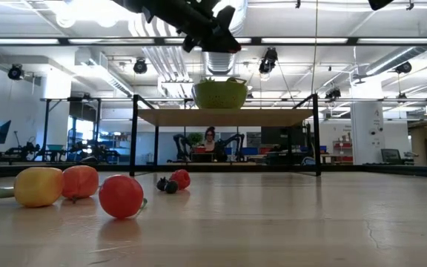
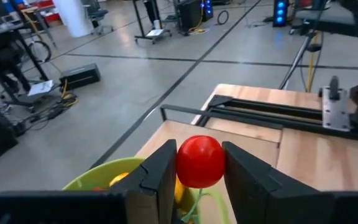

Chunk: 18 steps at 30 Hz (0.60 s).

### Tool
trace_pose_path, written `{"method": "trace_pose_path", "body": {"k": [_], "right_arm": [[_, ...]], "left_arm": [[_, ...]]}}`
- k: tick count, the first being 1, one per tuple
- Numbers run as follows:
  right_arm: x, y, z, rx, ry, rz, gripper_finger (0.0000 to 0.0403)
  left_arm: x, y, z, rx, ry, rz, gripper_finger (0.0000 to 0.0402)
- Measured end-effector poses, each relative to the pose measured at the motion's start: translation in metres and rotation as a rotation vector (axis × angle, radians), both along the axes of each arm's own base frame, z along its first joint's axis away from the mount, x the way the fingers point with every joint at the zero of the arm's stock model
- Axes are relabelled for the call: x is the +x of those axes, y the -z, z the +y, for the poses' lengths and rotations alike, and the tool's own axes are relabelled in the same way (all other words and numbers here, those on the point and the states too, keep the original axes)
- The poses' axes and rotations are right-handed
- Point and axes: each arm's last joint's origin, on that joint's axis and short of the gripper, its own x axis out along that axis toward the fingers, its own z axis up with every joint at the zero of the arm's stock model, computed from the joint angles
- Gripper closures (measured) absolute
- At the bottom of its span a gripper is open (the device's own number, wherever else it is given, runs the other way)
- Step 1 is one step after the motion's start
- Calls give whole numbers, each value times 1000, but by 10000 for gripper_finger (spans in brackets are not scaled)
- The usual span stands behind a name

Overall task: Pick & Place Fruit
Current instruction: Put the red cherry into the green colander on the shelf

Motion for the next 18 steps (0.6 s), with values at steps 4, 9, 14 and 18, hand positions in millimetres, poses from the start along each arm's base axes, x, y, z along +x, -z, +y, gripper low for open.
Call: {"method": "trace_pose_path", "body": {"k": [4, 9, 14, 18], "right_arm": [[0, 0, 0, 0, 0, 0, 39], [0, 0, 0, 0, 0, 0, 40], [0, 0, 0, 0, 0, 0, 40], [0, 0, 0, 0, 0, 0, 40]], "left_arm": [[-4, 2, 10, 10, -24, 28, 280], [-9, 7, 22, 13, -55, 89, 282], [-15, 10, 33, 1, -88, 124, 280], [-18, 13, 40, 4, -105, 156, 282]]}}
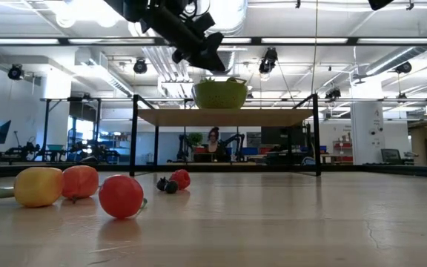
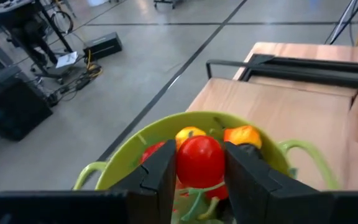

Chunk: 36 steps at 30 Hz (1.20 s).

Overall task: Pick & Place Fruit
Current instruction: Put the red cherry into the green colander on the shelf, then put the black cherry into the green colander on the shelf

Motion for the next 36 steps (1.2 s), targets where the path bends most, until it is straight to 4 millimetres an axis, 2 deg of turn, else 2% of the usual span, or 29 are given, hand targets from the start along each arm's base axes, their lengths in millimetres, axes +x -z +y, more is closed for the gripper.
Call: {"method": "trace_pose_path", "body": {"k": [14, 19, 23, 29, 36], "right_arm": [[0, 0, 0, 0, 0, 1, 40], [0, 0, 0, 0, 0, 1, 40], [0, 0, 0, 0, 0, 1, 39], [0, 0, 0, 0, 0, 1, 40], [0, 0, 0, 0, 0, 1, 40]], "left_arm": [[-8, 7, 10, -2, -63, 92, 279], [-9, 8, 10, -2, -79, 101, 257], [-10, 8, 12, 5, -137, 101, 228], [-10, 9, 11, 7, -136, 122, 186], [-11, 3, 11, 25, -126, 144, 177]]}}
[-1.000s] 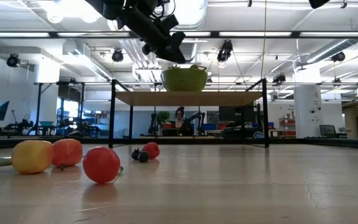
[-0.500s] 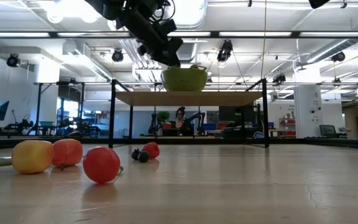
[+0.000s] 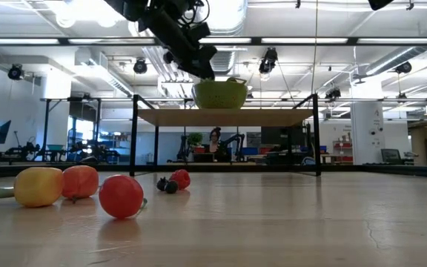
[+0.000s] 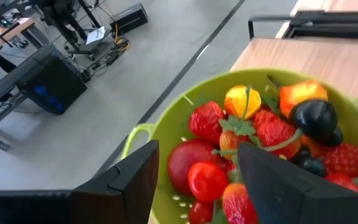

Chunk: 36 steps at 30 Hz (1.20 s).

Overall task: Pick & Place Fruit
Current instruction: Put the black cherry into the green colander on the shelf

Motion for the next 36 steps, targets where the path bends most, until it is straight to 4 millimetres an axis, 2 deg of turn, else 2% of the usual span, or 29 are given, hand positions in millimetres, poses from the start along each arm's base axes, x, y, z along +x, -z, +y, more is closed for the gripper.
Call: {"method": "trace_pose_path", "body": {"k": [7, 13, 17, 25, 36], "right_arm": [[0, 0, 0, 0, 0, 0, 39], [0, 0, 0, 0, 0, -1, 39], [0, 0, 0, 0, 0, -1, 40], [0, 0, 0, 0, 0, 0, 39], [0, 0, 0, 0, 0, 1, 39]], "left_arm": [[-4, -26, -10, -49, 1, 2, 177], [-20, -53, -26, -123, 5, 106, 177], [-31, -58, -40, -195, 37, 134, 177], [-40, -51, -81, -303, 119, 181, 179], [-33, -14, -172, -342, 367, 306, 182]]}}
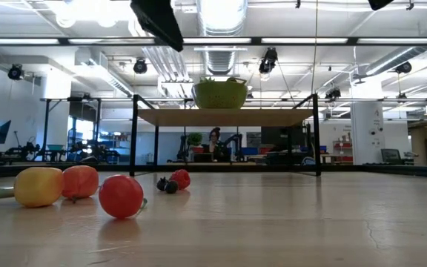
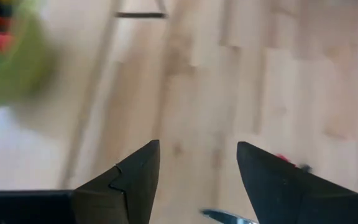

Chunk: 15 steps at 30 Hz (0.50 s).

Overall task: Pick & Place Fruit
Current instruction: Put the black cherry into the green colander on the shelf

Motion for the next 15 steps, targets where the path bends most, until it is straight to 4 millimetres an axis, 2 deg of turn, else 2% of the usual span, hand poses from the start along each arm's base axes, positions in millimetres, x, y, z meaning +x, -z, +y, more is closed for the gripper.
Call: {"method": "trace_pose_path", "body": {"k": [8, 15], "right_arm": [[0, 0, 0, 0, 0, -1, 40], [0, 0, 0, 0, 0, -1, 40]], "left_arm": [[-10, 28, -55, -20, 140, 77, 182], [-24, 47, -90, -1, 267, 144, 182]]}}
